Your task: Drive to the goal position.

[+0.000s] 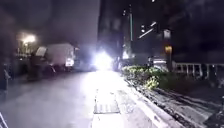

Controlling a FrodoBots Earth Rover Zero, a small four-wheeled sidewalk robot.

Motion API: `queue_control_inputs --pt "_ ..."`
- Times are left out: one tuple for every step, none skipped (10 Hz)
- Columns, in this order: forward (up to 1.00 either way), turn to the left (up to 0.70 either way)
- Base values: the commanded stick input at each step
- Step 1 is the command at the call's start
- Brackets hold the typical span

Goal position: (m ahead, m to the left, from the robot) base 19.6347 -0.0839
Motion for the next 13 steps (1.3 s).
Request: queue_control_inputs --pt "0.45 0.0" --pt "0.45 0.0" --pt "0.45 0.0" --pt "0.45 0.0" --pt "0.45 0.0" --pt "0.45 -0.22" --pt "0.45 -0.27" --pt "0.45 0.0" --pt "0.45 0.0" --pt "0.45 0.0" --pt "0.45 0.0" --pt "0.45 0.0" --pt "0.45 0.0"
